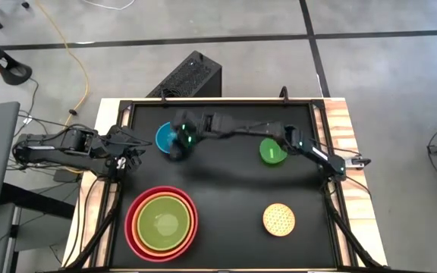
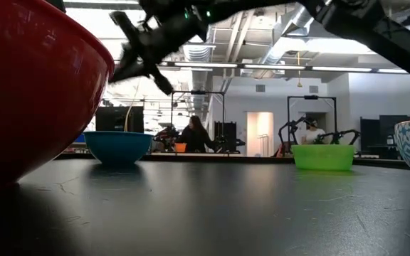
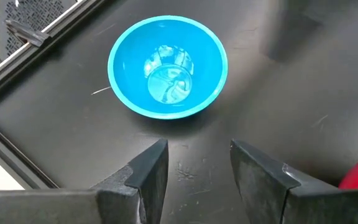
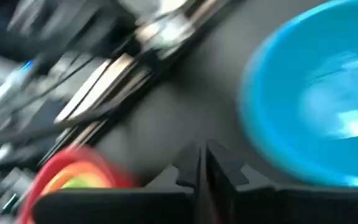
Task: Nest bowls inside each other
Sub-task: Stack the blue bowl on top of the light green bowl
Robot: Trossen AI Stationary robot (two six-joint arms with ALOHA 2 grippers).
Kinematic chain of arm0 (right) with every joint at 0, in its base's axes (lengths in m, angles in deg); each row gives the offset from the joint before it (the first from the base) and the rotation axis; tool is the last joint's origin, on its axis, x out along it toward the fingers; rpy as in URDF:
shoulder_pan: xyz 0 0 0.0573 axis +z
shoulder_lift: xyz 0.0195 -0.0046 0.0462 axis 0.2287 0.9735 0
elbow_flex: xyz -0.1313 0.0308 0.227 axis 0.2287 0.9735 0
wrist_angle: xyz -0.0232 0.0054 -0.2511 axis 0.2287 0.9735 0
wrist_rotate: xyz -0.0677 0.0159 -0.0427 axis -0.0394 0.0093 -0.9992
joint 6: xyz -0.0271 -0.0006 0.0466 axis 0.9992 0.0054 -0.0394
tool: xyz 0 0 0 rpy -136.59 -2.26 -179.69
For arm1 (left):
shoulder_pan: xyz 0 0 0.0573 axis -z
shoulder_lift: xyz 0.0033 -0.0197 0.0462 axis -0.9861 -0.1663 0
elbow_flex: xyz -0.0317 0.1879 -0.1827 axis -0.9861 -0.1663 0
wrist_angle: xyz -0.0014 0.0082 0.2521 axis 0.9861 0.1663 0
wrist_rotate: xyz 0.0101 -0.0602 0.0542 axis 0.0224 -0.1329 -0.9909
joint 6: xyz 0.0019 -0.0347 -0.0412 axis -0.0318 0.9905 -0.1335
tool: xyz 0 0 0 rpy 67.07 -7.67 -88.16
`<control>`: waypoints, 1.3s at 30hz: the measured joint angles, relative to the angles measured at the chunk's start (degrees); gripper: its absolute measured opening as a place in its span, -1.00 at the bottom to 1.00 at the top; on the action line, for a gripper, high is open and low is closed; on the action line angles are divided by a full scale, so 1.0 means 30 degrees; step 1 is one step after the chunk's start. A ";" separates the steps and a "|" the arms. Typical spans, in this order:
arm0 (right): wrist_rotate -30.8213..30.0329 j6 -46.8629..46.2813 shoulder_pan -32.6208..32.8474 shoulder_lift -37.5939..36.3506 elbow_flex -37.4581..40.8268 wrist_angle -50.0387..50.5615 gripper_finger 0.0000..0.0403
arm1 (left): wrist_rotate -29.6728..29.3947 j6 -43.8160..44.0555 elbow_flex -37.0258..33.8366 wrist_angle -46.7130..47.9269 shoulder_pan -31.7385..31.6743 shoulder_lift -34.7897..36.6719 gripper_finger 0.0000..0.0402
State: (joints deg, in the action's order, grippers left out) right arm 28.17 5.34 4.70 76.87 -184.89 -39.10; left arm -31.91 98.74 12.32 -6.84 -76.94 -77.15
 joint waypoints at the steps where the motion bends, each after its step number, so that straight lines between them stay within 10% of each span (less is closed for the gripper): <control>1: -0.0750 -0.0164 -0.0442 0.0000 0.0000 0.0297 -0.76 | -0.0001 0.0007 0.0000 0.0006 0.0006 0.0000 -0.19; 21: -0.6732 -0.0024 -0.2386 0.0313 0.0434 0.3278 0.15 | -0.0366 0.0029 0.0000 -0.0002 0.0007 0.0000 -0.19; 32: -0.5842 -0.1082 -0.1682 0.2535 0.0452 0.2439 0.12 | -0.0525 0.0175 0.0000 0.0012 0.0007 0.0000 -0.19; 39: -0.6480 -0.1067 -0.1528 0.2828 0.0444 0.2026 -0.42 | -0.0525 0.0304 0.0000 0.0006 0.0004 0.0000 -0.19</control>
State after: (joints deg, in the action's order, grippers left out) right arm 8.73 2.14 0.11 85.36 -183.55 -33.03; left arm -33.49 99.65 12.32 -6.83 -76.93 -77.15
